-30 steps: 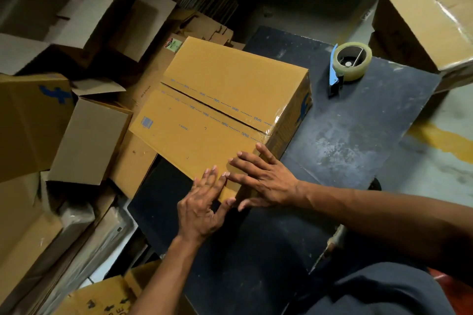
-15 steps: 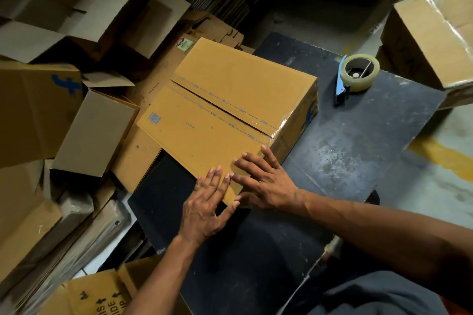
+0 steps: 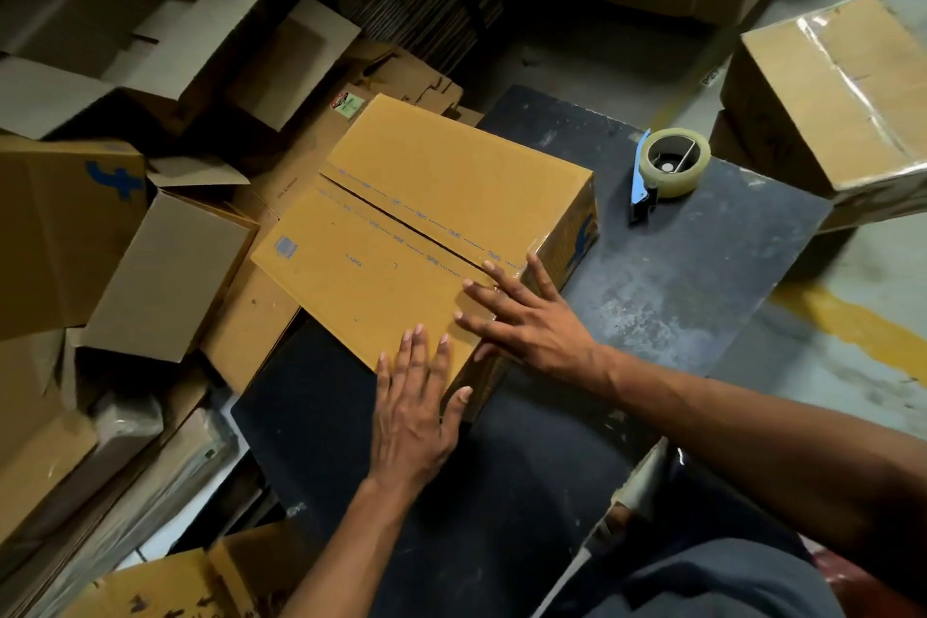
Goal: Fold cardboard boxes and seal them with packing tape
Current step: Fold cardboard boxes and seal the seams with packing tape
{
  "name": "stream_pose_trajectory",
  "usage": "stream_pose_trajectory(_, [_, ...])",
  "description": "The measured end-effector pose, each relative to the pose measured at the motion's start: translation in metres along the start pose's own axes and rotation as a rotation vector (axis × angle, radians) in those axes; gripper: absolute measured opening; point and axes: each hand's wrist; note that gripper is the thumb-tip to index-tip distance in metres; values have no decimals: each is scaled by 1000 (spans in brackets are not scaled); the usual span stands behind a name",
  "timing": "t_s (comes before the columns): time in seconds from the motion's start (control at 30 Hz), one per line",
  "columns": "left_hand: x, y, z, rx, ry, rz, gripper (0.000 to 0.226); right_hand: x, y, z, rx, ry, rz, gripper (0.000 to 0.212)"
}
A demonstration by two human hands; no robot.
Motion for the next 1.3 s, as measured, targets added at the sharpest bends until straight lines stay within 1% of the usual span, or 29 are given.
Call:
stream_pose_trajectory(0.07, [11, -8, -8, 27, -10, 0, 59, 8, -4, -4, -3, 61, -12, 57])
stream_pose_trajectory(0.2, [13, -13, -11, 99, -5, -9, 51, 21, 5, -7, 5, 147, -55, 64])
stream_pose_trajectory(0.3, [17, -9, -17, 125, 24, -18, 54, 53, 16, -12, 42, 100, 10, 64])
stream_pose_trajectory(0.4, [20, -12, -29, 141, 16, -8, 56, 77, 12, -17, 5, 125, 25, 56])
stream_pose_trajectory(0.57, [21, -20, -32, 190, 10, 0, 47, 77, 4, -16, 14, 128, 17, 45])
stream_pose_trajectory(0.63, [25, -18, -33, 208, 39, 2, 45, 76, 8, -17, 3, 128, 10, 47])
stream_pose_trajectory(0.73, [34, -11, -43, 228, 99, -4, 47, 75, 12, -19, 3, 157, 6, 59])
stream_pose_trajectory(0.8, [40, -9, -54, 207, 118, -25, 51, 80, 15, -22, -25, 199, 11, 52])
stream_pose_trajectory(0.9, [48, -16, -65, 219, 142, -41, 41, 85, 18, -27, -13, 223, 25, 42])
stream_pose_trajectory(0.97, [52, -19, -65, 224, 176, -29, 38, 84, 19, -29, -38, 224, 22, 43])
stream_pose_trajectory(1.07, [58, -10, -68, 201, 230, 41, 38, 84, 27, -31, -154, 232, -43, 43])
stream_pose_trajectory(1.13, [58, 3, -72, 147, 316, 121, 43, 94, 39, -45, -263, 252, -97, 45])
stream_pose_trajectory(1.17, [57, 11, -75, 111, 410, 172, 50, 101, 46, -58, -304, 215, -120, 48])
stream_pose_trajectory(1.2, [54, 18, -78, 83, 537, 227, 57, 112, 50, -74, -343, 132, -133, 52])
stream_pose_trajectory(1.3, [34, 36, -87, 51, 1014, 348, 69, 145, 55, -133, -489, -226, -177, 61])
Point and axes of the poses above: each hand's wrist, its own z-axis away from the middle knuckle, its own y-axis out of the back of the hand, x = y × z, and after that the axes turned 1 degree about z, right-handed
